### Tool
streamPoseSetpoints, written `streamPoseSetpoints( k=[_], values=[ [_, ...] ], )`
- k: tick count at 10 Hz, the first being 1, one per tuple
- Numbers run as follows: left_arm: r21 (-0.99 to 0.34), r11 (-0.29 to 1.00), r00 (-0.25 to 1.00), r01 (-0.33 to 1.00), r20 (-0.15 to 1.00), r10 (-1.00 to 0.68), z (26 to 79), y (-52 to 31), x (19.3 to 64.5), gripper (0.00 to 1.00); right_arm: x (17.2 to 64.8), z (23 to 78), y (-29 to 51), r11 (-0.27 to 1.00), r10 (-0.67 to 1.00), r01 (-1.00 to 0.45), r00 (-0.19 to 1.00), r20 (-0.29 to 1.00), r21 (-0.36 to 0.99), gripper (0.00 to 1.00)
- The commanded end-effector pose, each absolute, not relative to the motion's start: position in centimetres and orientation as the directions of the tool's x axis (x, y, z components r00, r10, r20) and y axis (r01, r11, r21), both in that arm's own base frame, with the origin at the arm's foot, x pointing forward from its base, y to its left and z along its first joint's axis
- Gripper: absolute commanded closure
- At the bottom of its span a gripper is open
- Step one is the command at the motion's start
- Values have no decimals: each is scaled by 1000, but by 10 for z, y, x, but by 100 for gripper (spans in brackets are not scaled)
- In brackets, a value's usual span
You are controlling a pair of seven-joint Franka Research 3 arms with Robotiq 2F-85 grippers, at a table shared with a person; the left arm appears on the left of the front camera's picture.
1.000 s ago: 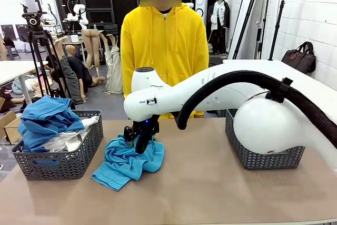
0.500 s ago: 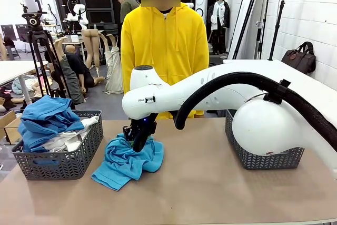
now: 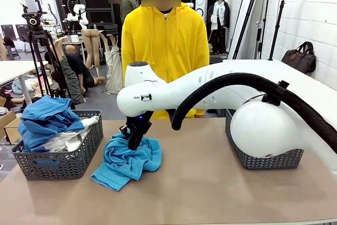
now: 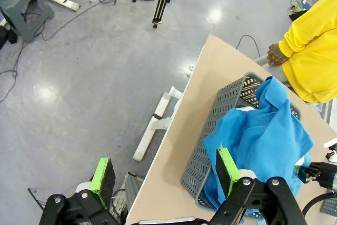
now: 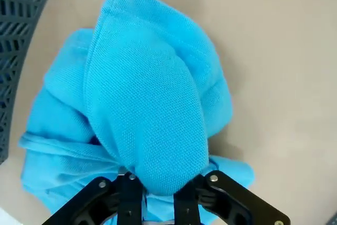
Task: Sort the tops and bottoms.
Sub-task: Lift clothes from the center of the table with your right hand.
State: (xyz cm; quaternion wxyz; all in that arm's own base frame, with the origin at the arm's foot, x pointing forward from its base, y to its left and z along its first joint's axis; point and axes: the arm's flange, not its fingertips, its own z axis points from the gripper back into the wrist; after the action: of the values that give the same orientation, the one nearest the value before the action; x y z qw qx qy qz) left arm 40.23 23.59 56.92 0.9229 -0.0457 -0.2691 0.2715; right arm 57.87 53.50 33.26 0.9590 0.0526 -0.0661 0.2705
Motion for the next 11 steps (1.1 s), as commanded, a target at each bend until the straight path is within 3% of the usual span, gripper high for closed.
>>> streamPoseSetpoints(
  k=[1,5,11],
  values=[
    [-232,843,701,-484,474,533,571,237,402,0,584,346,543,859,502,-511,854,137,37,100],
    [-232,843,701,-484,474,533,571,237,402,0,567,426,532,880,475,-474,870,133,-39,100],
    [-232,843,701,-484,474,533,571,237,402,0,490,621,522,861,509,-498,832,221,-108,100]
  ],
)
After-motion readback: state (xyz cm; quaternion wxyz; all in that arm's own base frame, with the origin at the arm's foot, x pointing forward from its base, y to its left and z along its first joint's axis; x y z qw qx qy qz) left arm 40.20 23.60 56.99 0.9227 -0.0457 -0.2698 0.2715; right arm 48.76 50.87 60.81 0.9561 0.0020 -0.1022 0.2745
